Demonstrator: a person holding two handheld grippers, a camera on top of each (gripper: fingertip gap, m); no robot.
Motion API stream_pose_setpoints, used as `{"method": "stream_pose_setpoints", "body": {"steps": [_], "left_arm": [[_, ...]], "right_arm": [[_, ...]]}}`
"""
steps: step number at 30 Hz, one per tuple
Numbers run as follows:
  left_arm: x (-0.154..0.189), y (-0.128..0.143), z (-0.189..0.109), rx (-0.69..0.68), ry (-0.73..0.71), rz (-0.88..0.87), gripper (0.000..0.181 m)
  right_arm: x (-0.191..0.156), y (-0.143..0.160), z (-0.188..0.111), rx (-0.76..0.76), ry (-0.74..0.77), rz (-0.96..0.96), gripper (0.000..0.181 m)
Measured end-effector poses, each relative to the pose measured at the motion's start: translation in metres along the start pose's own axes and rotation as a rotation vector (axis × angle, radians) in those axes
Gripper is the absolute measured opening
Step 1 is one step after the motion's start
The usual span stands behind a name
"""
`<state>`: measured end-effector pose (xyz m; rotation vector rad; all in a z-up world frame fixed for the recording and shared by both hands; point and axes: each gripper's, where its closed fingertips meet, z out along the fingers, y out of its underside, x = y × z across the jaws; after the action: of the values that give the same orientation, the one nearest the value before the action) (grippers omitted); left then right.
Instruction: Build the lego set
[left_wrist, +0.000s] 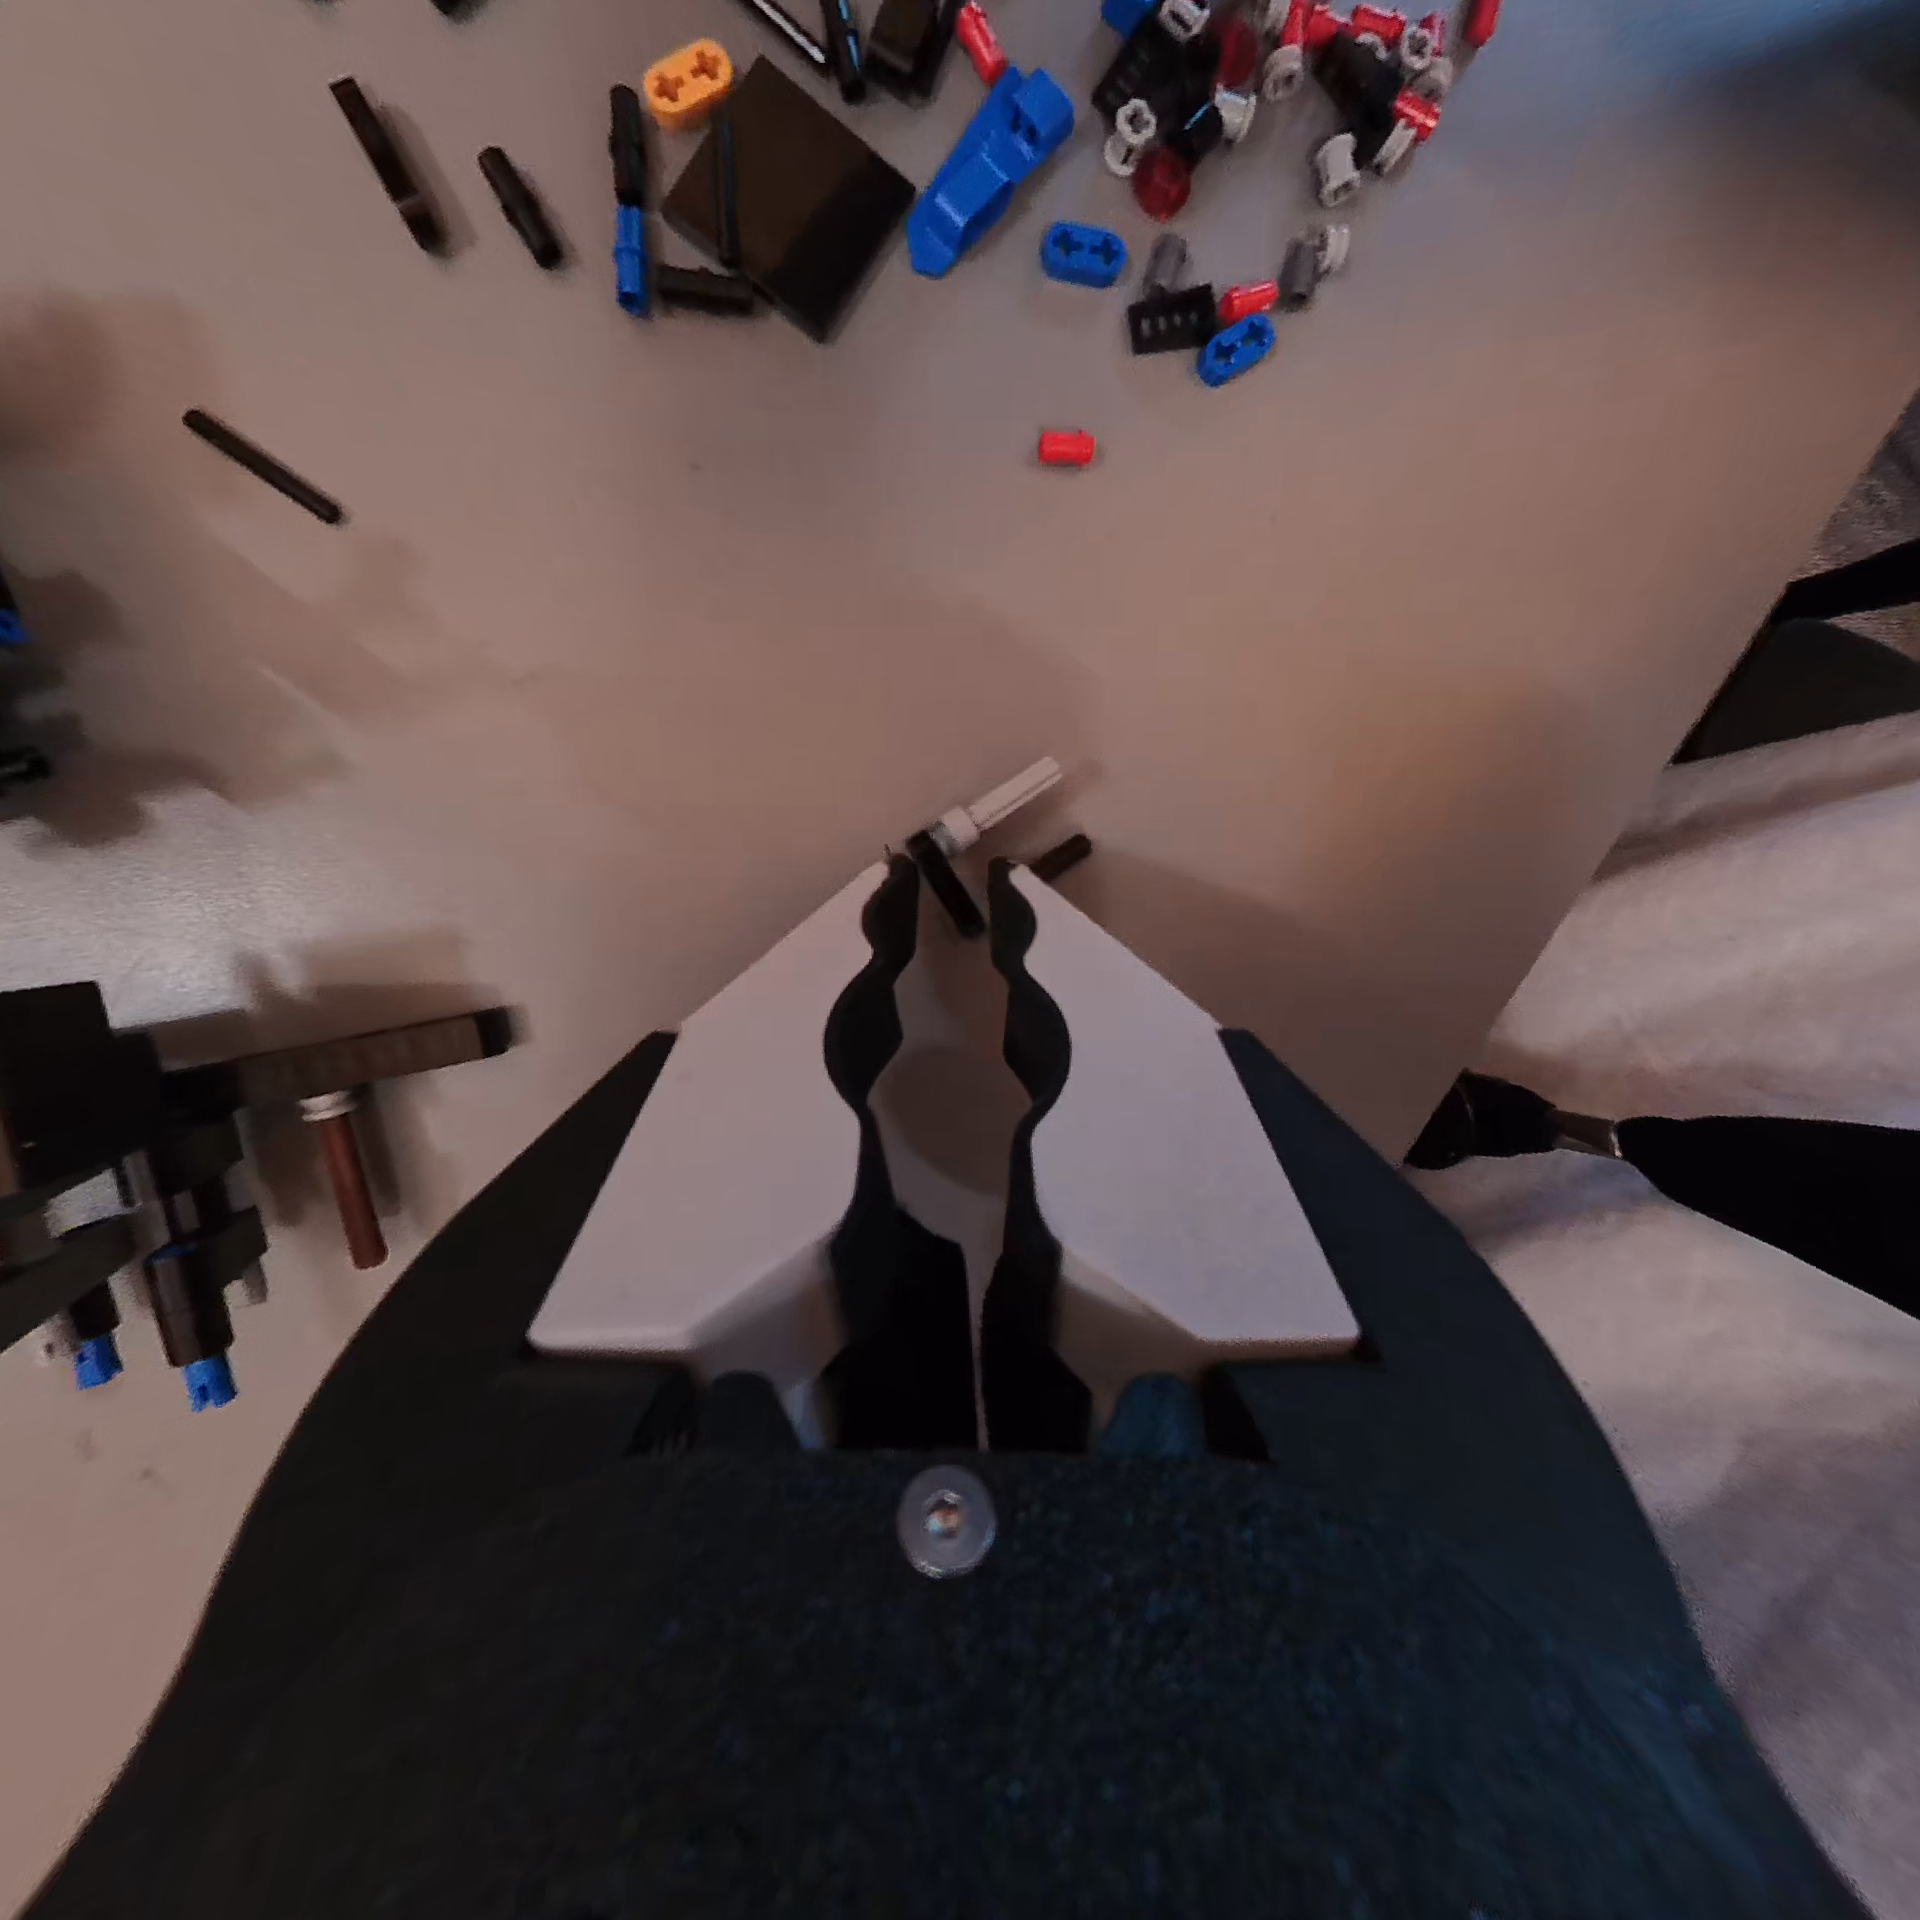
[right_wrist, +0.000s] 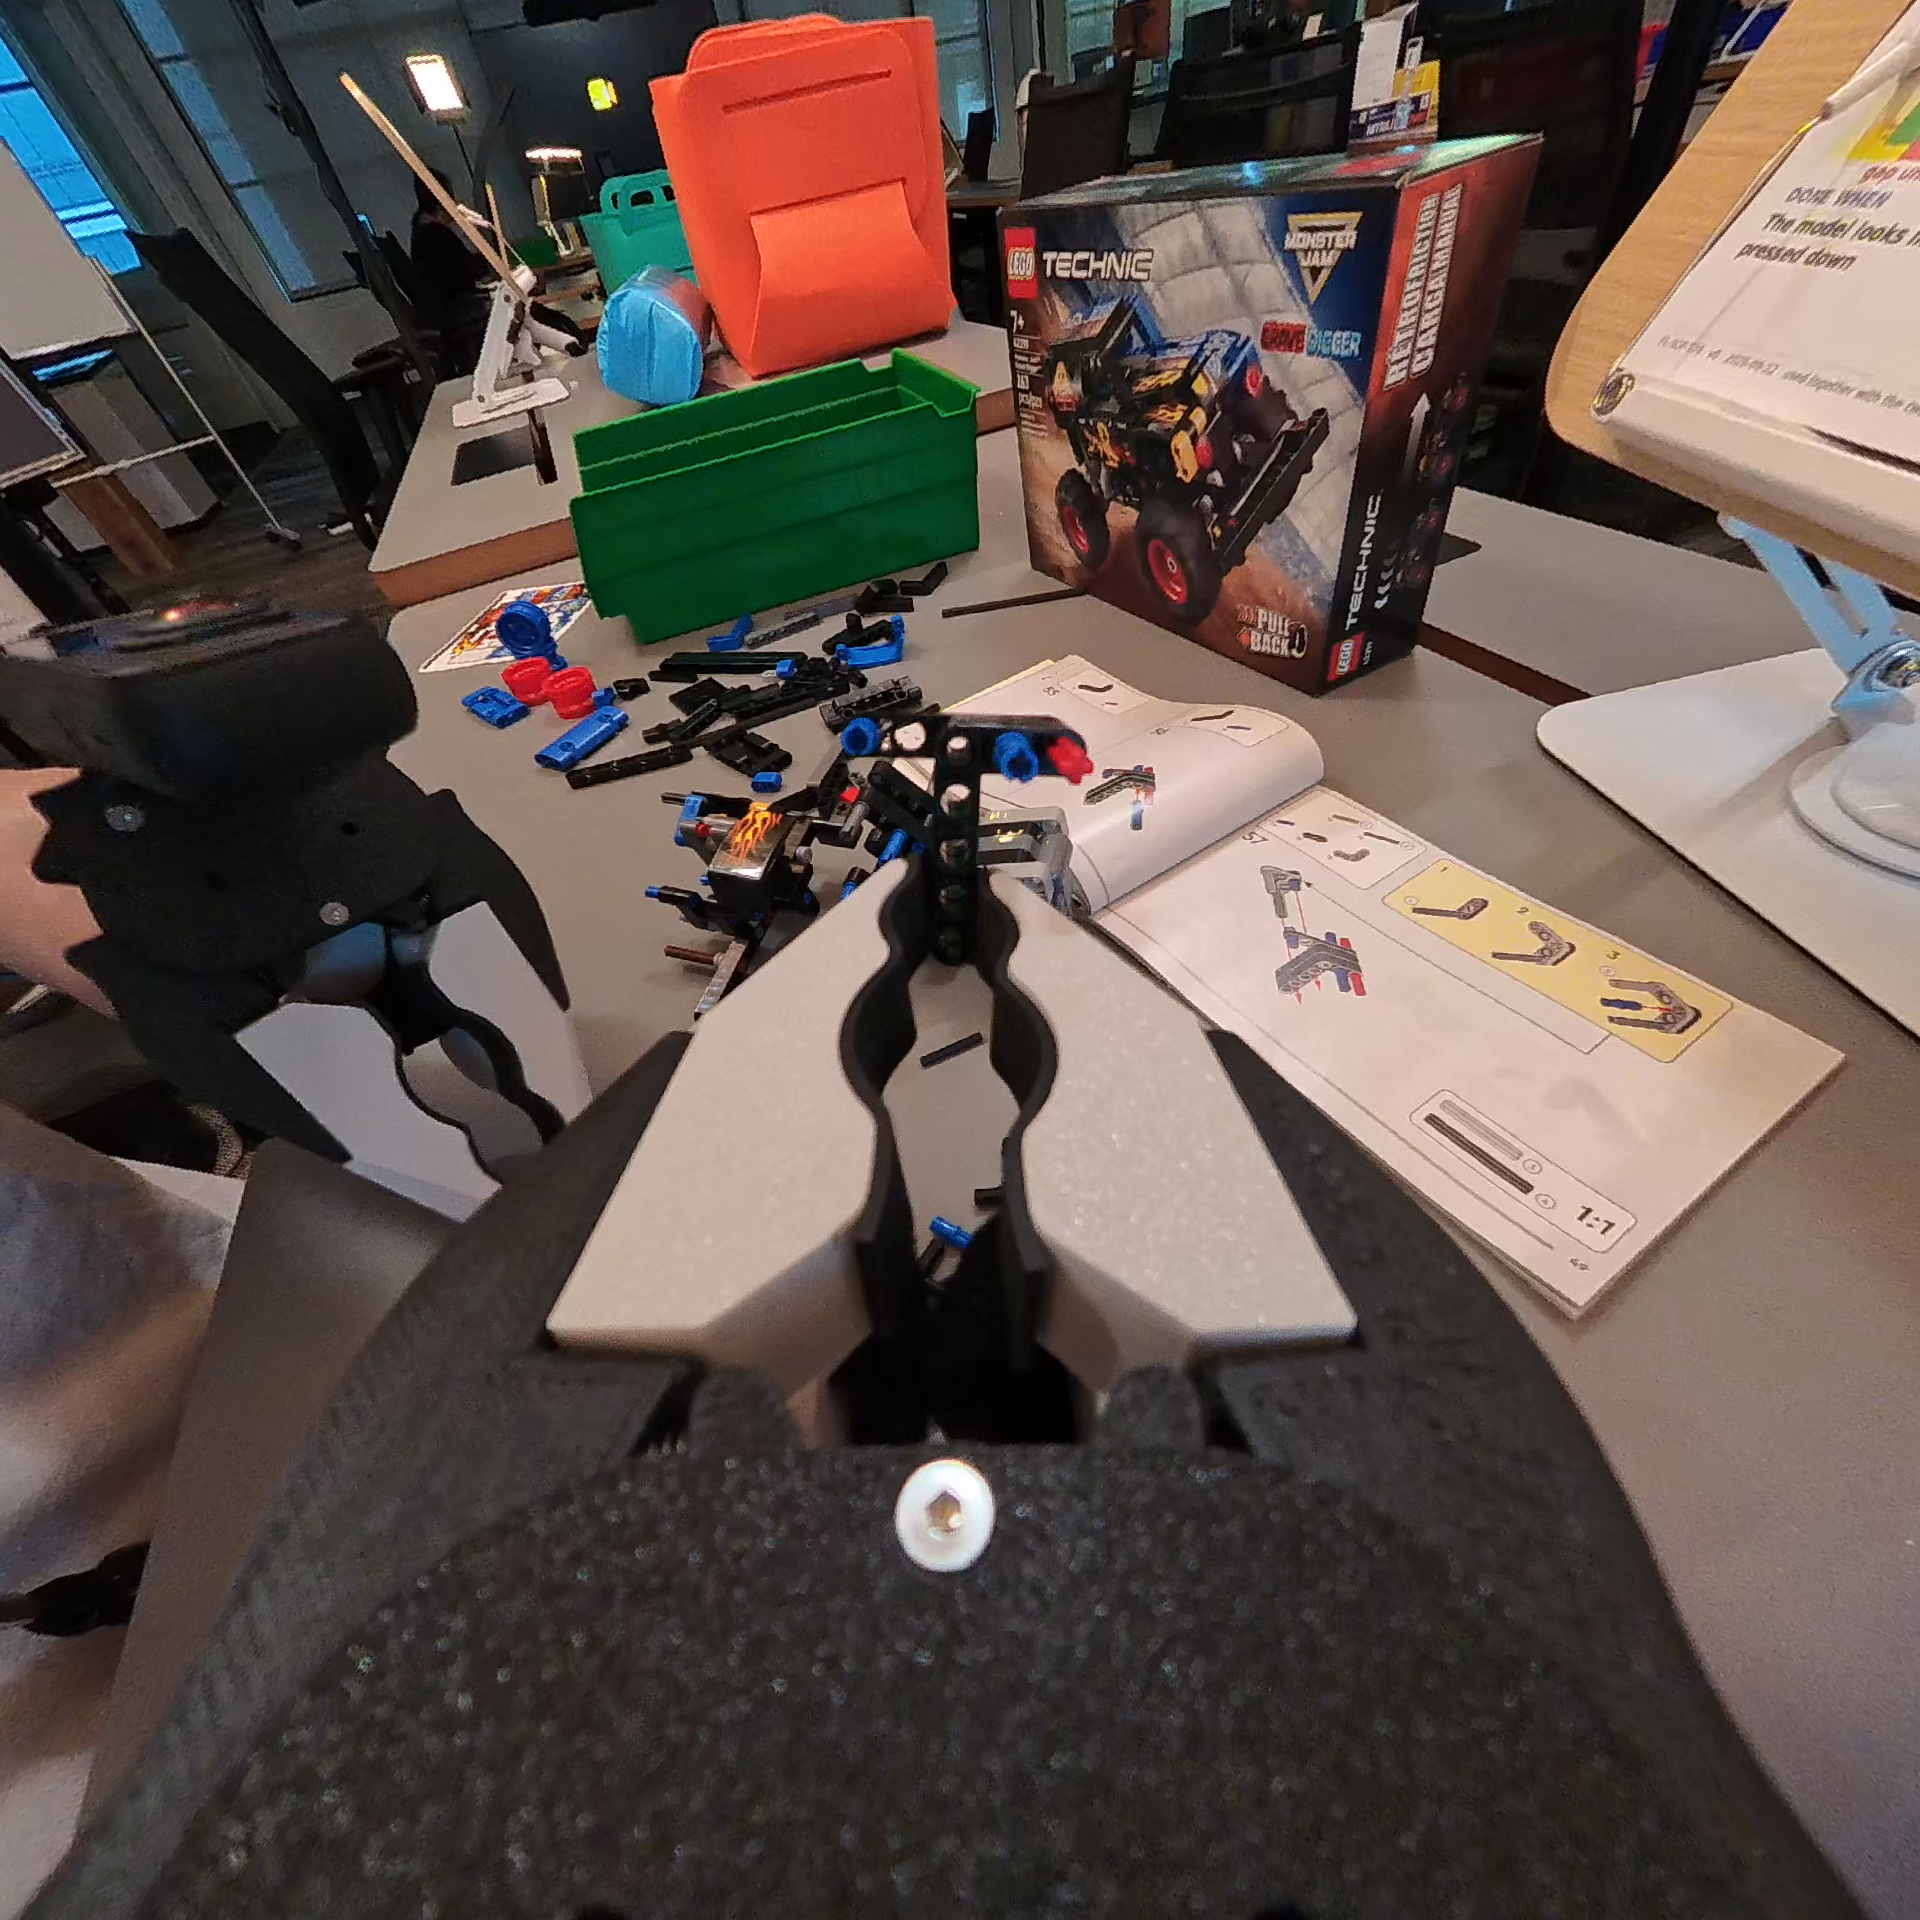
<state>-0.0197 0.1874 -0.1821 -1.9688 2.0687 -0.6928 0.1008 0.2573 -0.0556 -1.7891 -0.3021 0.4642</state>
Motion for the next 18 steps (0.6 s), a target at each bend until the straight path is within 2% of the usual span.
{"method": "stream_pose_setpoints", "body": {"steps": [9,15,16,18], "left_arm": [[0.002,0.001,0.006,-0.009,0.001,-0.019,0.013],[-0.006,-0.001,0.005,-0.008,-0.033,0.024,0.007],[-0.010,-0.005,0.002,0.019,-0.041,0.033,0.007],[-0.017,-0.032,-0.015,0.161,-0.029,0.070,0.006]], "right_arm": [[-0.001,-0.001,-0.001,0.004,-0.010,0.007,0.006],[0.002,-0.002,-0.002,0.011,-0.010,0.025,0.006],[0.002,-0.002,-0.002,0.017,-0.018,0.042,0.006],[0.002,-0.006,-0.004,0.040,-0.040,0.091,0.006]]}}
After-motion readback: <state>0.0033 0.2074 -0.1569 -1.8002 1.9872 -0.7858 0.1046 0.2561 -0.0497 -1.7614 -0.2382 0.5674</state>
